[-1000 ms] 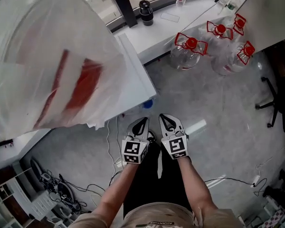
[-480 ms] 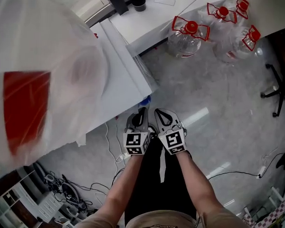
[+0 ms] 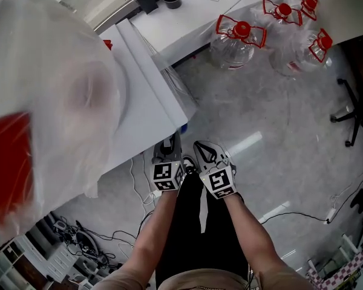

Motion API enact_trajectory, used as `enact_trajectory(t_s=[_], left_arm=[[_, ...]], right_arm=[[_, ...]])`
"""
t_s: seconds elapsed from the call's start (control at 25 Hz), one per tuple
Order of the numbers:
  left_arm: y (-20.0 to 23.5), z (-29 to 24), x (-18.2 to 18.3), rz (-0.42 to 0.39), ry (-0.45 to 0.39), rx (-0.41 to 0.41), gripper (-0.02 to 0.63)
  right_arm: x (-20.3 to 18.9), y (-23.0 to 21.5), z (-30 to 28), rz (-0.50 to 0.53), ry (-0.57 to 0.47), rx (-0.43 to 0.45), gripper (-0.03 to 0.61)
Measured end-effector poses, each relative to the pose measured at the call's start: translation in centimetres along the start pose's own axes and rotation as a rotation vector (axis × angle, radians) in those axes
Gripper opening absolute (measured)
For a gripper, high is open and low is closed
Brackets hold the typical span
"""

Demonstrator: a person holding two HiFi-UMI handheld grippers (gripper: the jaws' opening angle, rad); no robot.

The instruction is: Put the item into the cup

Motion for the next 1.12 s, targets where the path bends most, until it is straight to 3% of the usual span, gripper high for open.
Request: enact_trajectory(t_s=[0.44,1.12], left_arm=[[0.4,-2.0,-0.5,-0.013,0.052,0.058,0.009],[0.9,-1.7,-1.6,0.000,0.032,0.047,0.009]], right_arm=[[0.0,-1.3,-1.2,-0.035,-0.013,0.012,0.012],[-1.3,-0.5,-0.6,-0.023,0.009,0.029,0.012]])
Point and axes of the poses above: the fingertips, and each gripper's own axes: z backward along the fingers, y to its left, x out of its top, the point moved 10 cm from there along z, backward along the fingers, and after that the axes turned 10 degrees about y, right-handed, at the moved point
